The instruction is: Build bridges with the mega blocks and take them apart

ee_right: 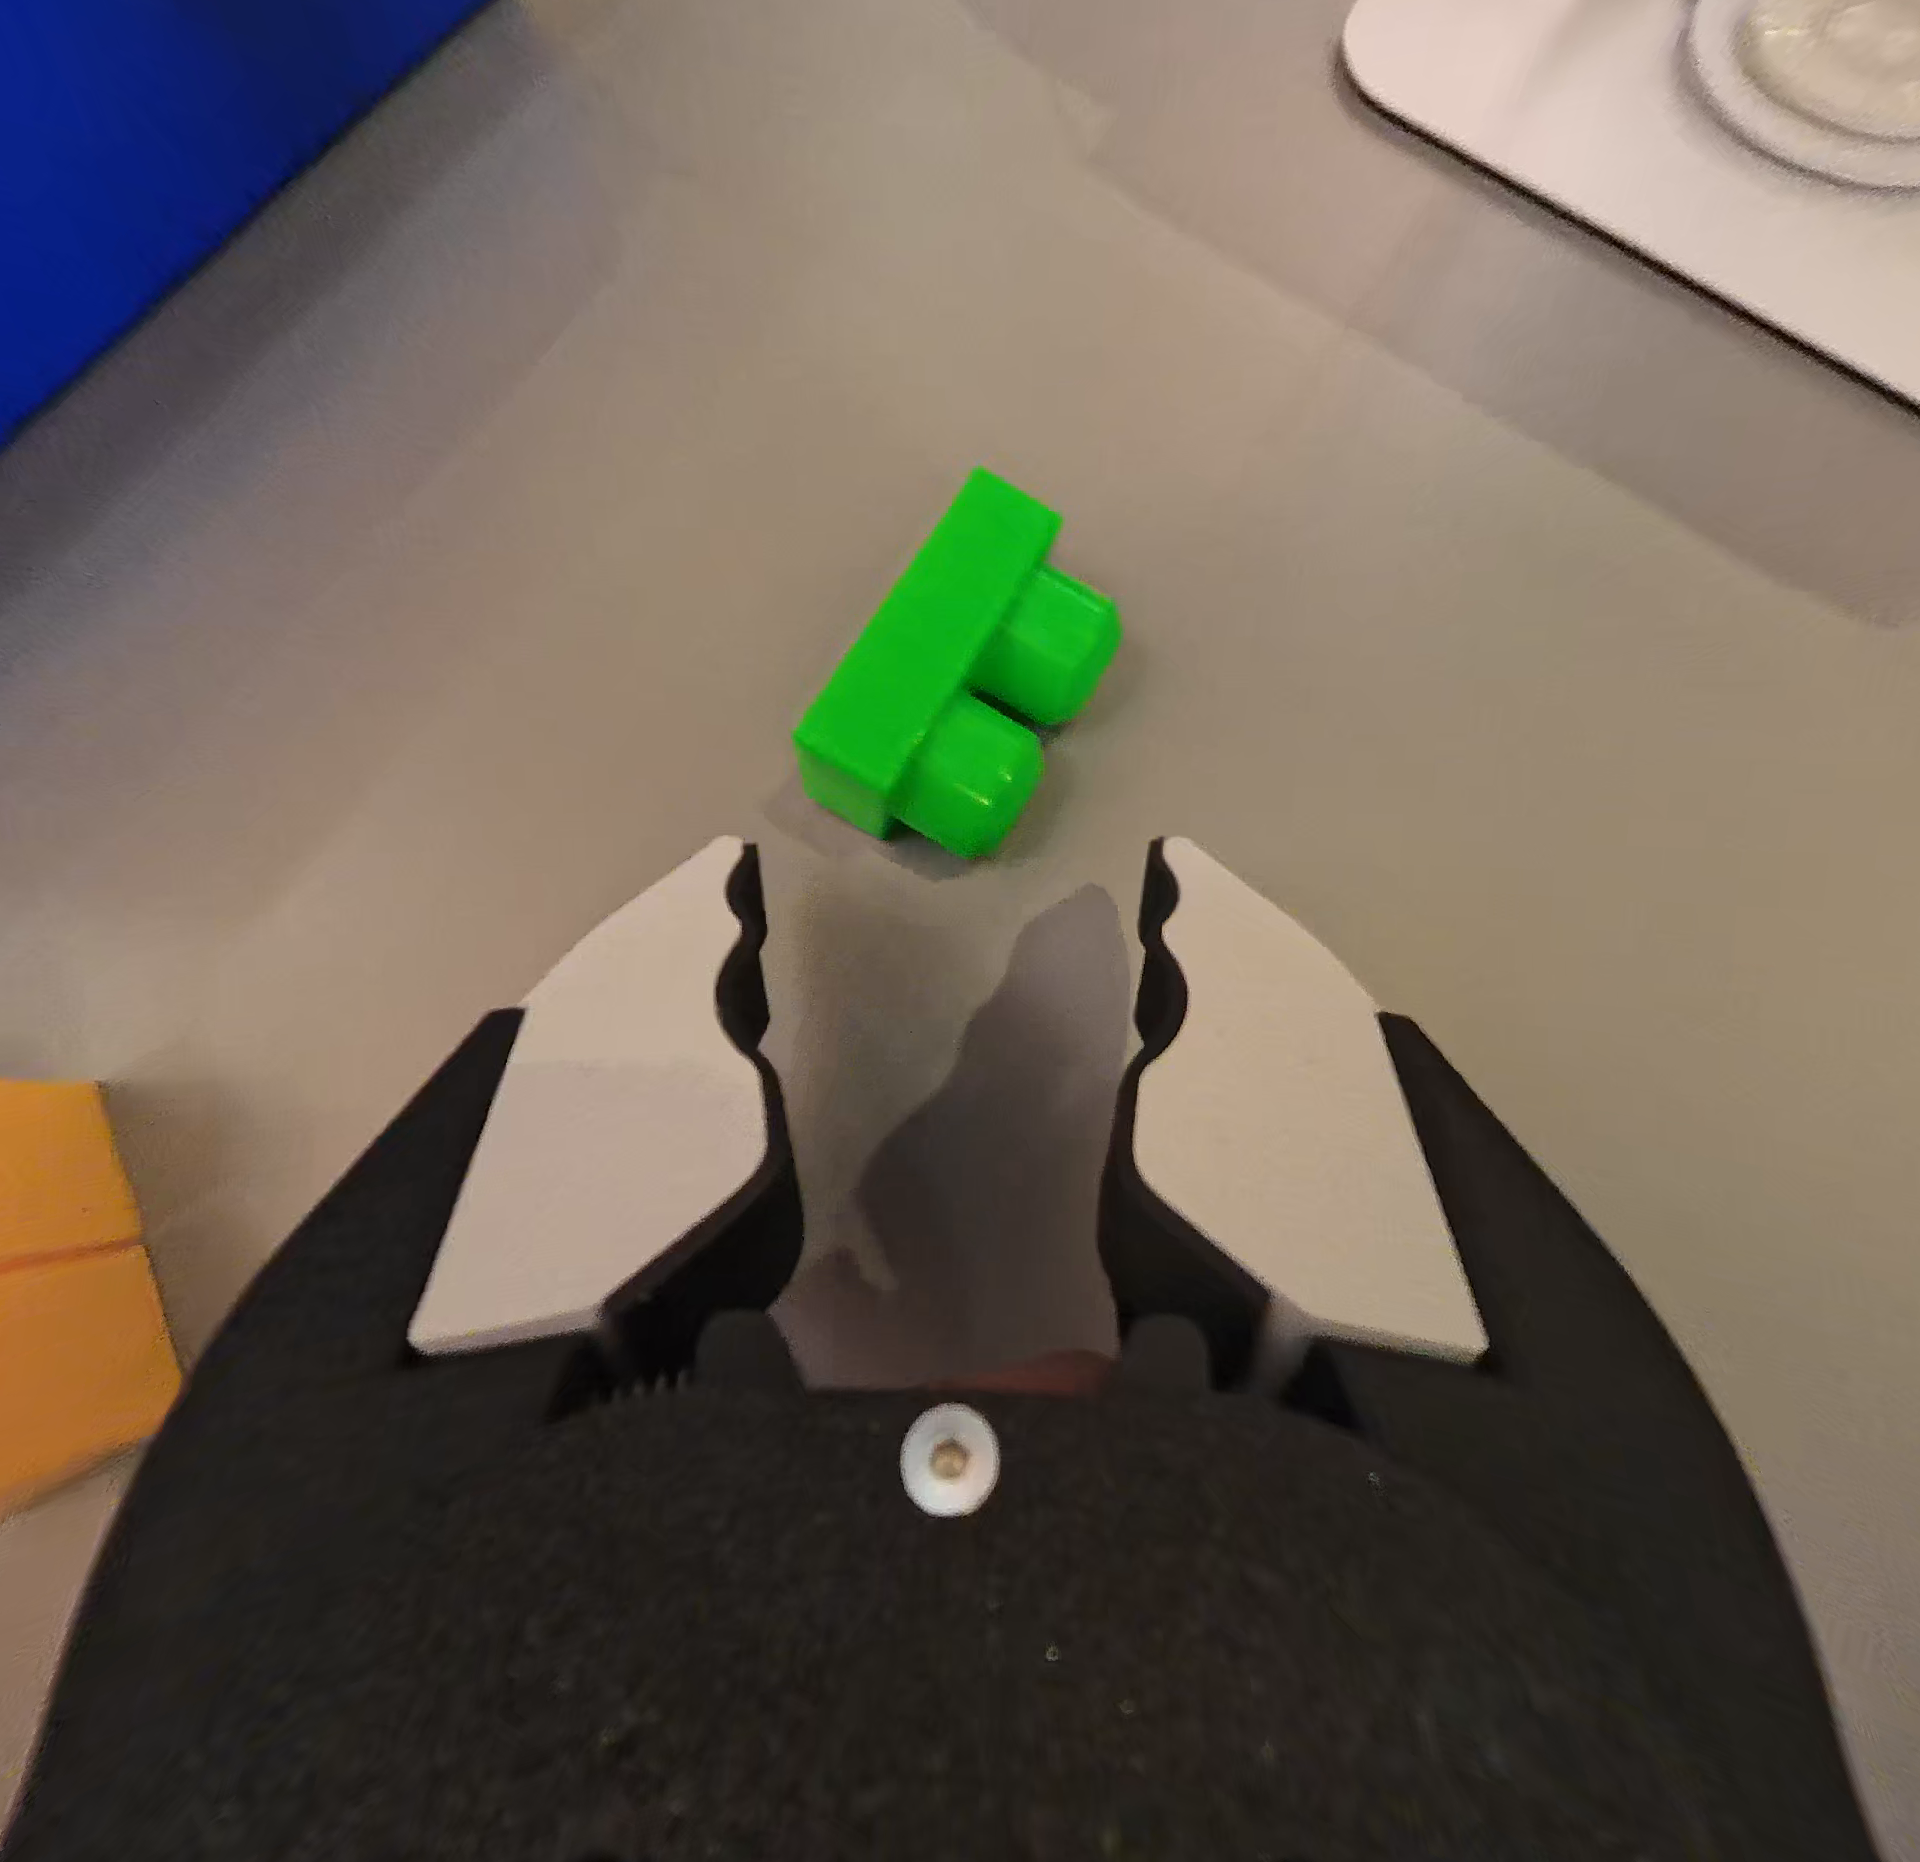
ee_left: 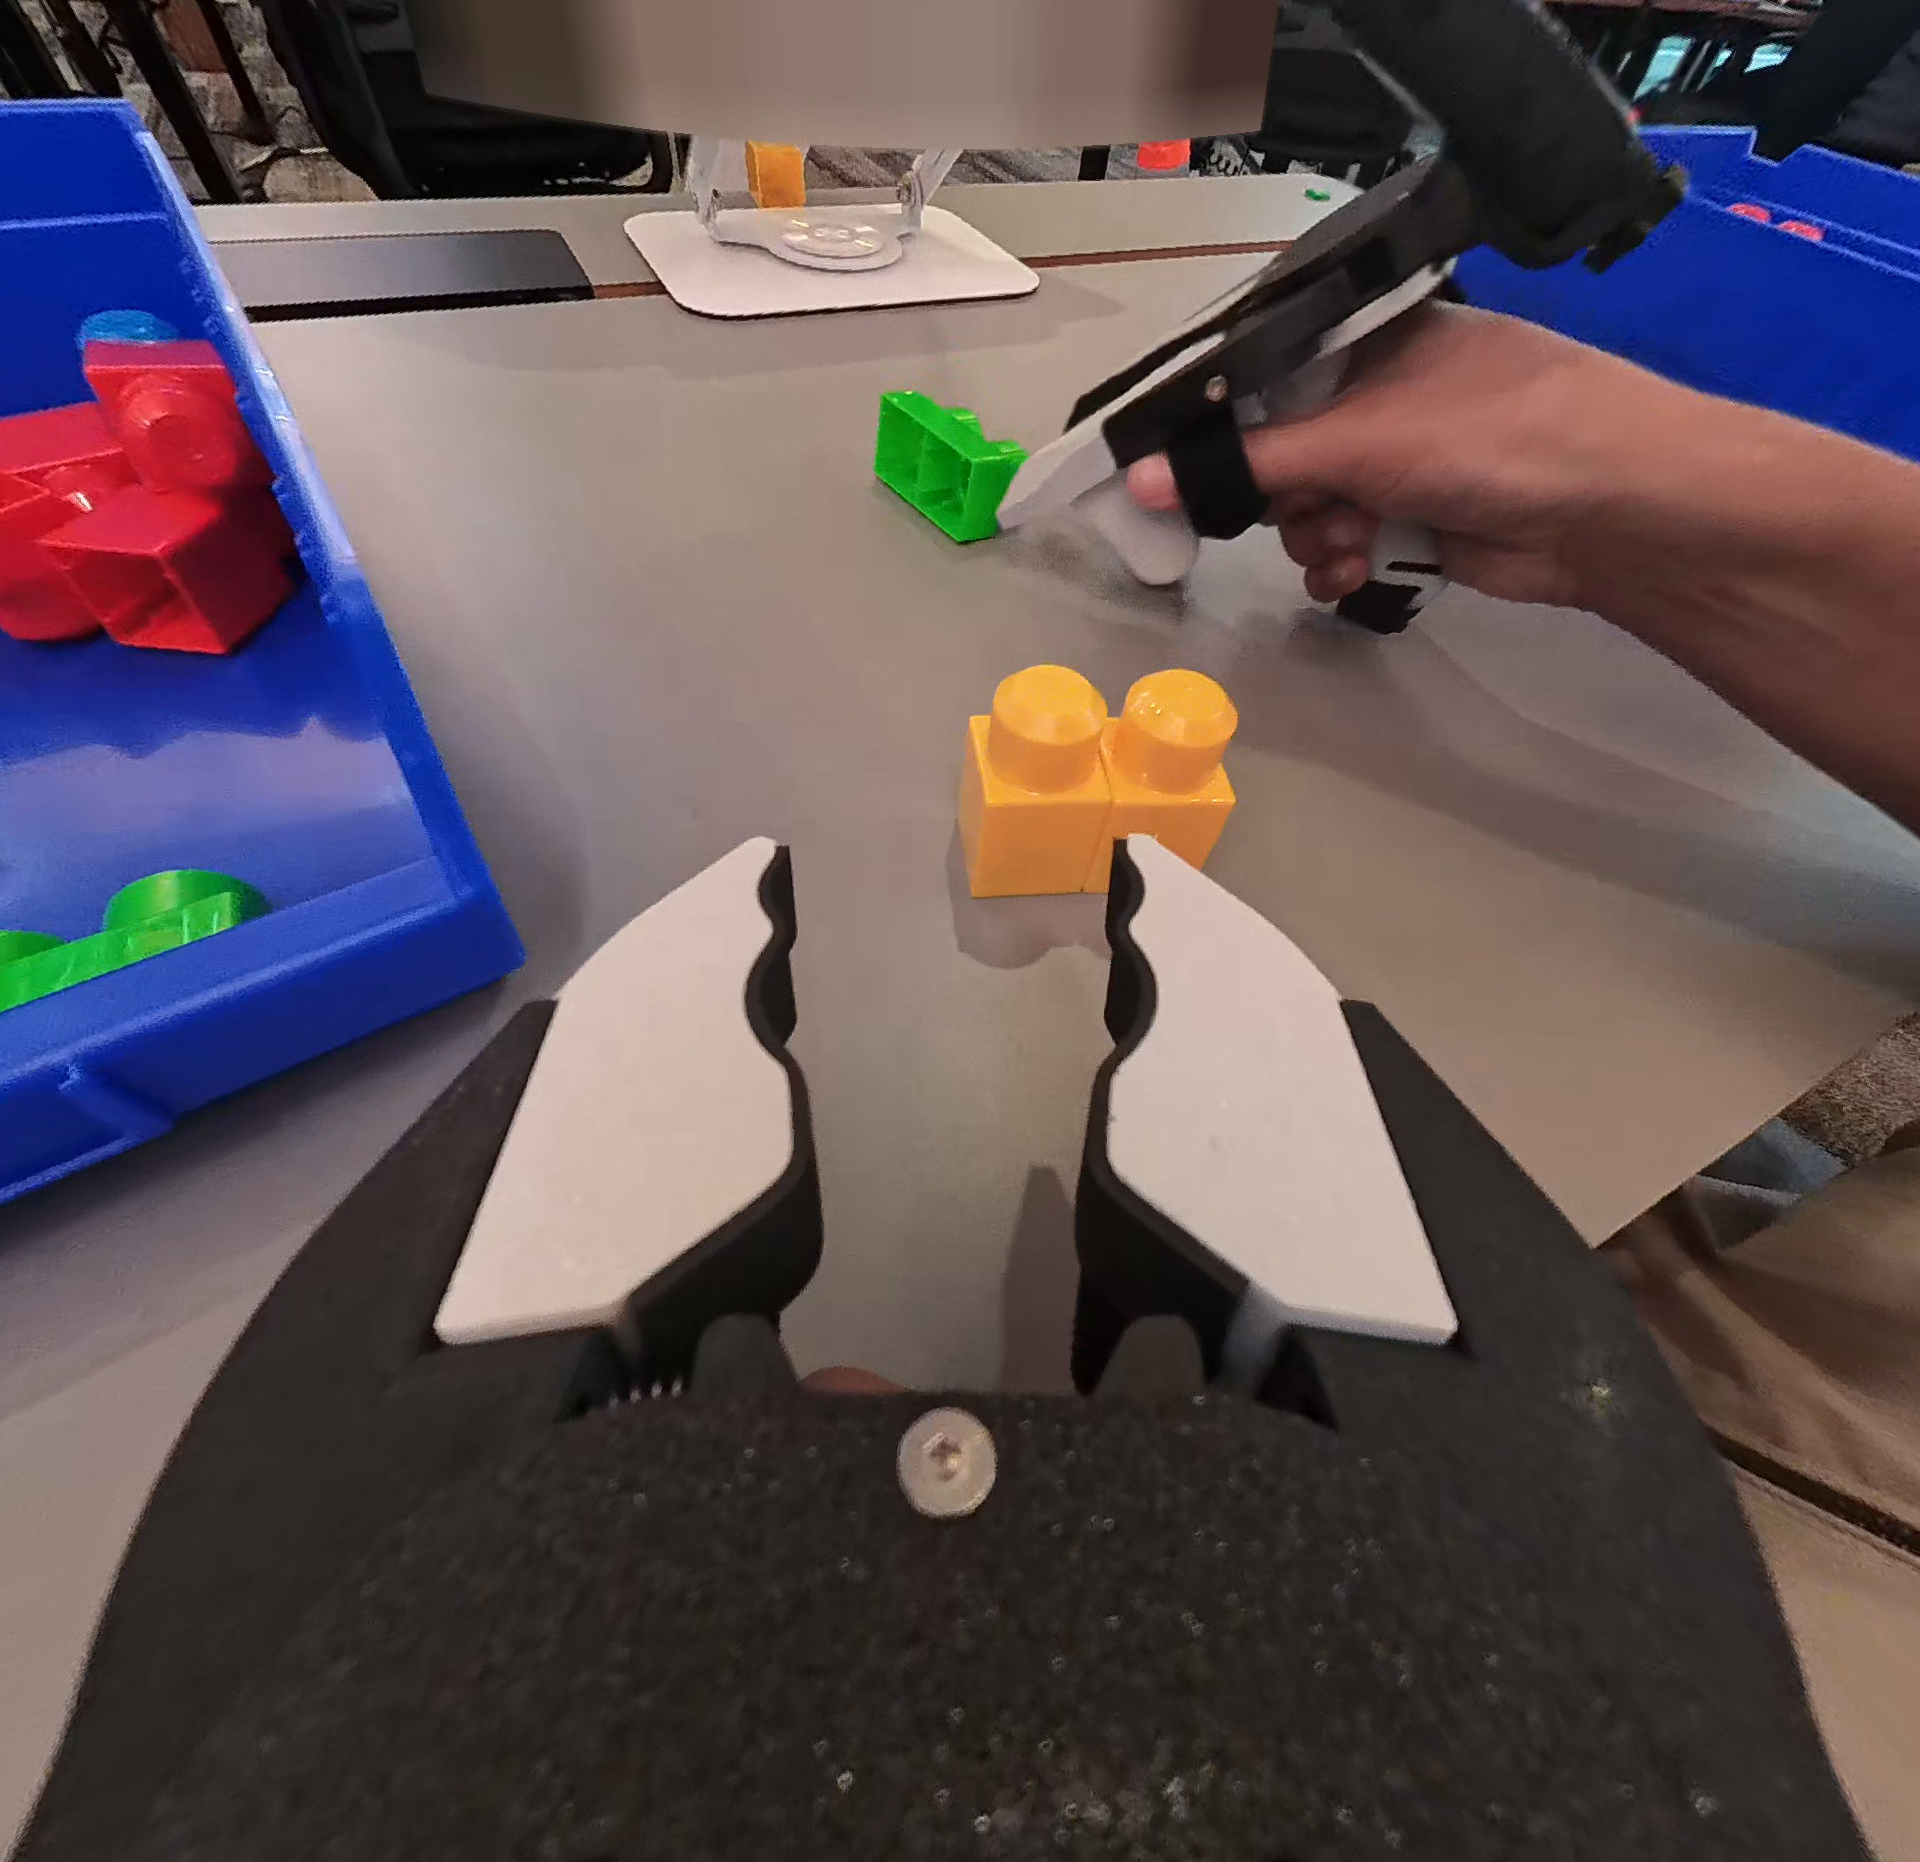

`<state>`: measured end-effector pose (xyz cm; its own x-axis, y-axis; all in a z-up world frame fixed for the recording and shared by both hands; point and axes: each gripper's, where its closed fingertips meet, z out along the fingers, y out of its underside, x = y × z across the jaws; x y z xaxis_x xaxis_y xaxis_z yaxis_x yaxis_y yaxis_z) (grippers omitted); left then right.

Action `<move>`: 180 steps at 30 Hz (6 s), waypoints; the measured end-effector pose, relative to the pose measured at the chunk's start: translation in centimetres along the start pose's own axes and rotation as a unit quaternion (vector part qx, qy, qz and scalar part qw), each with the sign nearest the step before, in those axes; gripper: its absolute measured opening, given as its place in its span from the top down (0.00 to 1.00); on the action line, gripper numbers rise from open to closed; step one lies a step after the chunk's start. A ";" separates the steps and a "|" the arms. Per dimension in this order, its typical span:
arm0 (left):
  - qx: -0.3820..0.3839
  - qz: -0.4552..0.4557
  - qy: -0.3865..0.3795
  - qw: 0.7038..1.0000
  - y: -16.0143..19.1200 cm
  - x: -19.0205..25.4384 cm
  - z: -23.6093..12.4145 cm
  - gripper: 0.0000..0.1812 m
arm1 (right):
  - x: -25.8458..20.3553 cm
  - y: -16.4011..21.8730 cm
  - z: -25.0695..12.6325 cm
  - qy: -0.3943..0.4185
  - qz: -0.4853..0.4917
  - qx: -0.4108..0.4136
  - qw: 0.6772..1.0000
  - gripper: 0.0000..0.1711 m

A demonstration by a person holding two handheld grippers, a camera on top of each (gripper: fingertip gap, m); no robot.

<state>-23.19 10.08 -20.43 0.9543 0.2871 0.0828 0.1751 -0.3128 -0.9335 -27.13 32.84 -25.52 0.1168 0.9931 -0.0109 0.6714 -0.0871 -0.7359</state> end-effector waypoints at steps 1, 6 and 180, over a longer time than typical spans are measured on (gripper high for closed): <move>0.000 0.001 0.000 1.000 0.0 0.0 0.0 0.69 | -0.2 -0.1 0.4 -0.003 0.009 -0.002 1.000 0.60; 0.000 0.001 0.005 1.000 0.0 0.0 -0.1 0.69 | -0.4 -0.7 1.9 -0.022 0.051 -0.008 0.998 0.57; -0.247 -0.004 -0.003 0.969 4.2 5.2 8.4 0.52 | -8.0 4.0 -15.4 -0.207 -0.074 0.123 0.968 0.71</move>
<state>-19.57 17.88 -26.87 0.9512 0.2964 0.0863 0.2790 -0.7057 -0.6512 -14.07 23.35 -17.97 -0.3049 0.9441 -0.1257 0.4584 0.0298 -0.8883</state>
